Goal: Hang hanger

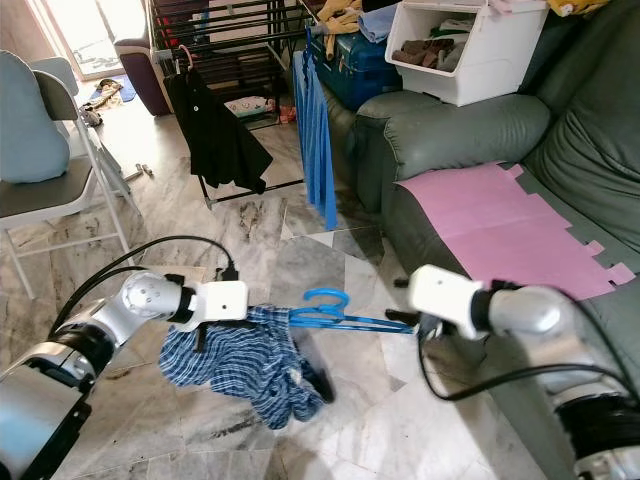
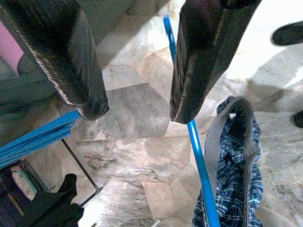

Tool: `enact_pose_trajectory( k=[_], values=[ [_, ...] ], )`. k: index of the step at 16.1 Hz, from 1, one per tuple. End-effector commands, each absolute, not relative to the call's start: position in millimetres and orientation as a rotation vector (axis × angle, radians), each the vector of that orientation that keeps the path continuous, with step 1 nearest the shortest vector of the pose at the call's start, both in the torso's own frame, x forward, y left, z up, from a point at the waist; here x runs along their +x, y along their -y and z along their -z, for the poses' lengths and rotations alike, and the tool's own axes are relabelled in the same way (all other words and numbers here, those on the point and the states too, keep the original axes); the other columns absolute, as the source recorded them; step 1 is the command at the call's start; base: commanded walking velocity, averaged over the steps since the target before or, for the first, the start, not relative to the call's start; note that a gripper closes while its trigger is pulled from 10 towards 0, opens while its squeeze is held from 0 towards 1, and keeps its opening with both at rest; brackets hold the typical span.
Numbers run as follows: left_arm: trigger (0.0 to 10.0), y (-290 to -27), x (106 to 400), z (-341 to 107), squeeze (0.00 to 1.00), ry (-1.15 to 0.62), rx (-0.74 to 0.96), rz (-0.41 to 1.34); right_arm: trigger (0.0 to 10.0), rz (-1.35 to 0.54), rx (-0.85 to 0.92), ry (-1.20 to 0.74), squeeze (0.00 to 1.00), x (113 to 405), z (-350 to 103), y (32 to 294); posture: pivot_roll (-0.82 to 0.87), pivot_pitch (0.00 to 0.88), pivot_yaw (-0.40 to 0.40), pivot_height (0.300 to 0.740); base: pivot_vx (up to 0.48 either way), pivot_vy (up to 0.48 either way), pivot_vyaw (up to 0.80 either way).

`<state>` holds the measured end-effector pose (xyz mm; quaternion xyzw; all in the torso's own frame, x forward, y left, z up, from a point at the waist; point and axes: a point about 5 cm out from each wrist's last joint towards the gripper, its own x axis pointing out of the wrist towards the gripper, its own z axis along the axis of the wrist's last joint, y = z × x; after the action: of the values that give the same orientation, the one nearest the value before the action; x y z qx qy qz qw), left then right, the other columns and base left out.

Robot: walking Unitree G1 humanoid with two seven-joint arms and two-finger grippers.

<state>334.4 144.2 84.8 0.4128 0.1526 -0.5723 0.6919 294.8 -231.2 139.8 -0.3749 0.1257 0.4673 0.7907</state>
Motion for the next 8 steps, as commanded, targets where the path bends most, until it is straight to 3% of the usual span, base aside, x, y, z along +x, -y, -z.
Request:
enact_pose_trajectory(
  k=[1, 5, 8],
  values=[
    [0.0, -151, 339, -91, 0.00, -0.328, 0.877, 1.214, 10.0, -0.994, -0.778, -0.255, 1.00, 297, -149, 234, -0.17, 0.000, 0.066, 0.740, 0.000, 0.000, 0.00],
    [0.0, -150, 351, -98, 0.00, -0.317, 0.531, 1.026, 10.0, -0.753, -0.651, -0.030, 1.00, 315, -174, 232, -0.18, 0.000, 0.073, 0.740, 0.000, 0.000, 0.00],
    [0.0, -150, 352, -102, 0.00, -0.301, 0.440, 1.017, 10.0, -0.709, -0.557, 0.007, 1.00, 316, -176, 228, -0.18, 0.000, 0.078, 0.740, 0.000, 0.000, 0.00]
  ],
)
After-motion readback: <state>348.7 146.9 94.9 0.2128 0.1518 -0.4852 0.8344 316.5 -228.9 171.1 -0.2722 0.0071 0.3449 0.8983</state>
